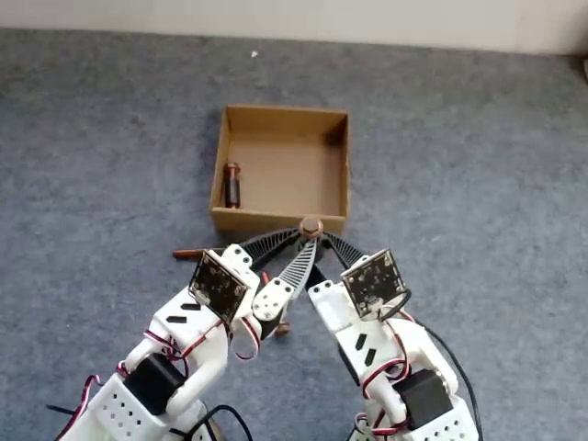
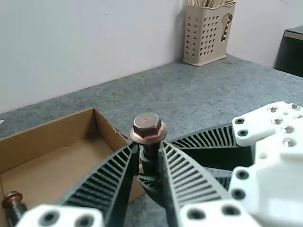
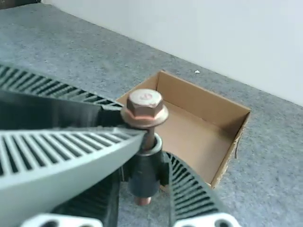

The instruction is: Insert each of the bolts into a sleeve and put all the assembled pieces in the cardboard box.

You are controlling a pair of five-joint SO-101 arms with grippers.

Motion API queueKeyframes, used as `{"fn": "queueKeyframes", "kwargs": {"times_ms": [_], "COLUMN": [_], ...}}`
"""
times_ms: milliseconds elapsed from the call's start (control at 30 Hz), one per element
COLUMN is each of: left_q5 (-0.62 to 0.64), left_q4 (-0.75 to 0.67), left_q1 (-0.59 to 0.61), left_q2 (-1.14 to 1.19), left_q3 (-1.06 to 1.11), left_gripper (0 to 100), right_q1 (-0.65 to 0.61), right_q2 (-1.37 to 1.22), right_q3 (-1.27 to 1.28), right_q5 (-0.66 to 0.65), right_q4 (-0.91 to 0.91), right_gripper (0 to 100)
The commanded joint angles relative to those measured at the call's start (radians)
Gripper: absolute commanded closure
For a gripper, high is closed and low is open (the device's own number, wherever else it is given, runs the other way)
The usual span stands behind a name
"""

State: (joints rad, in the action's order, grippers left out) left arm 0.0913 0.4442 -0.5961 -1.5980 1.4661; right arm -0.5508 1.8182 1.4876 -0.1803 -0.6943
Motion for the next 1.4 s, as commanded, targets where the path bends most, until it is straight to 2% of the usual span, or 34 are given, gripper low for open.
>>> {"fn": "queueKeyframes", "kwargs": {"times_ms": [0,167,300,400,533,700,900,1167,1367], "left_q5": [-0.066,-0.094,-0.196,-0.256,-0.284,-0.284,-0.284,-0.284,-0.292], "left_q4": [0.081,0.281,0.399,0.459,0.503,0.509,0.502,0.324,0.261], "left_q1": [-0.005,-0.004,0.039,0.134,0.34,0.588,0.74,0.823,0.82], "left_q2": [-0.012,-0.012,-0.013,-0.013,-0.013,-0.013,-0.013,-0.013,-0.013], "left_q3": [-0.056,-0.162,-0.196,-0.193,-0.186,-0.154,0.004,0.183,0.239], "left_gripper": [91,91,91,91,92,99,99,99,99], "right_q1": [0.054,0.104,0.104,0.105,0.105,0.105,0.102,0.097,0.097], "right_q2": [0.021,0.021,0.019,0.019,0.019,0.019,0.018,0.018,0.01], "right_q3": [-0.076,-0.076,-0.071,-0.041,0.018,0.058,0.056,0.042,-0.051], "right_q5": [-0.005,-0.005,-0.005,-0.008,-0.009,-0.009,-0.011,-0.011,-0.018], "right_q4": [0.004,0.005,0.005,0.005,0.058,0.093,0.093,0.022,0.027], "right_gripper": [99.3,99.3,99.3,99.3,99.3,99.3,99.3,99.3,99.2]}}
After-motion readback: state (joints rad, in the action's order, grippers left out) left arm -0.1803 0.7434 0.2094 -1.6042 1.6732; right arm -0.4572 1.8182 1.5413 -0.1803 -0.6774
